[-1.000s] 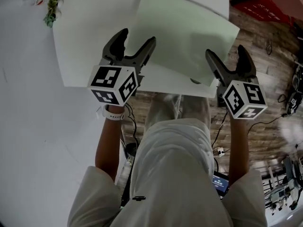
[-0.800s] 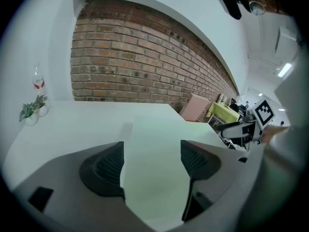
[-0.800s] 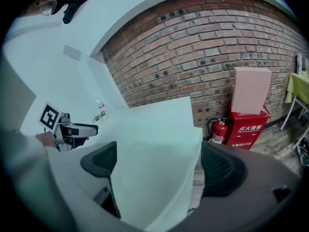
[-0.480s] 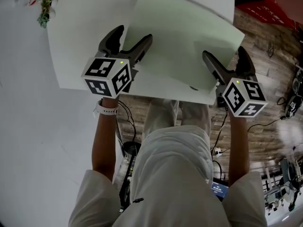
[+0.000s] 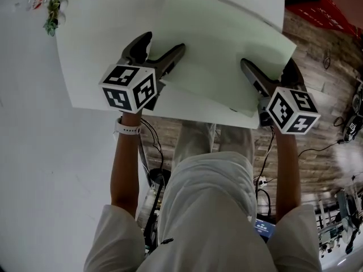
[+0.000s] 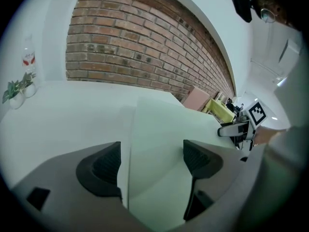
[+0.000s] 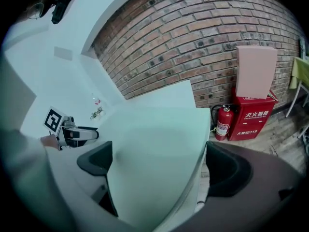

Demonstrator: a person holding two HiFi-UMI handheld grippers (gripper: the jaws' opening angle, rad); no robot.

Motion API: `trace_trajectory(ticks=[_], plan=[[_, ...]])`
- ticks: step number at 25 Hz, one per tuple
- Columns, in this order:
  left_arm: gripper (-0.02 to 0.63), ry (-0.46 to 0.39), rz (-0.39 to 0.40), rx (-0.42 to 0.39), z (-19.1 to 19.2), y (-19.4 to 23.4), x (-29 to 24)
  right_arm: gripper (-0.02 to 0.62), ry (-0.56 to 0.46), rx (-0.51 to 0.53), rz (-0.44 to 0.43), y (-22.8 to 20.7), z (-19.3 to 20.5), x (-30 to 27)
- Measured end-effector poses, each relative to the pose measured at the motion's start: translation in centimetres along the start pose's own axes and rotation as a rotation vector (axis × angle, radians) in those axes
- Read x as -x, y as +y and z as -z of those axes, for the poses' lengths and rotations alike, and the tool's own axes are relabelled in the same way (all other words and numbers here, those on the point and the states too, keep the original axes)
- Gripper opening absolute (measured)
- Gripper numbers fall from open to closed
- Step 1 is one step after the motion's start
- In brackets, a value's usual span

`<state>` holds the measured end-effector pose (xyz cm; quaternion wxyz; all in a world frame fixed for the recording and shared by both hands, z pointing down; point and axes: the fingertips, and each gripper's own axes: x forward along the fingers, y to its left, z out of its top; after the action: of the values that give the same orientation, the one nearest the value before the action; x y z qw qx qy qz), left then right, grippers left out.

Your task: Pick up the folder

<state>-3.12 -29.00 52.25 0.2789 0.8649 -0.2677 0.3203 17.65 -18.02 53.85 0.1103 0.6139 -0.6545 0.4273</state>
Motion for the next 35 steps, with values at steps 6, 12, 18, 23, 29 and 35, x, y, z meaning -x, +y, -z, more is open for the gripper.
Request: trace_trajectory(ticks=[6, 12, 18, 23, 29, 35], plan=[[0.38, 0.023, 0.066, 0.041, 0.4, 0.0, -0.8, 0.591, 0.018, -0.055, 0.02, -0.5, 0.6, -0.9], [0.379, 0.028, 0.058, 0.018, 0.4, -0.2, -0.9, 0.586, 0.034, -0.076, 0.032, -0.5, 0.7, -1.1], [0.36, 0.014, 0.066, 0.007, 0.4, -0.2, -0.7, 0.587, 0.035, -0.07, 0.046, -0.6, 0.5, -1.2], [0.359, 0.011, 0.069, 0.017, 0.3, -0.2, -0.2, 0.572, 0.009, -0.052, 0.042, 0.0, -0.2, -0.8], [0.359, 0.003, 0.046, 0.01, 0.3, -0.8, 0.5, 0.56, -0.019, -0.056, 0.038, 0.2, -0.5, -0.1], [0.357, -0.03, 0.022, 0.008, 0.4, -1.5, 2.0, 0.557, -0.058, -0.067, 0.041, 0.9, -0.7, 0.9]])
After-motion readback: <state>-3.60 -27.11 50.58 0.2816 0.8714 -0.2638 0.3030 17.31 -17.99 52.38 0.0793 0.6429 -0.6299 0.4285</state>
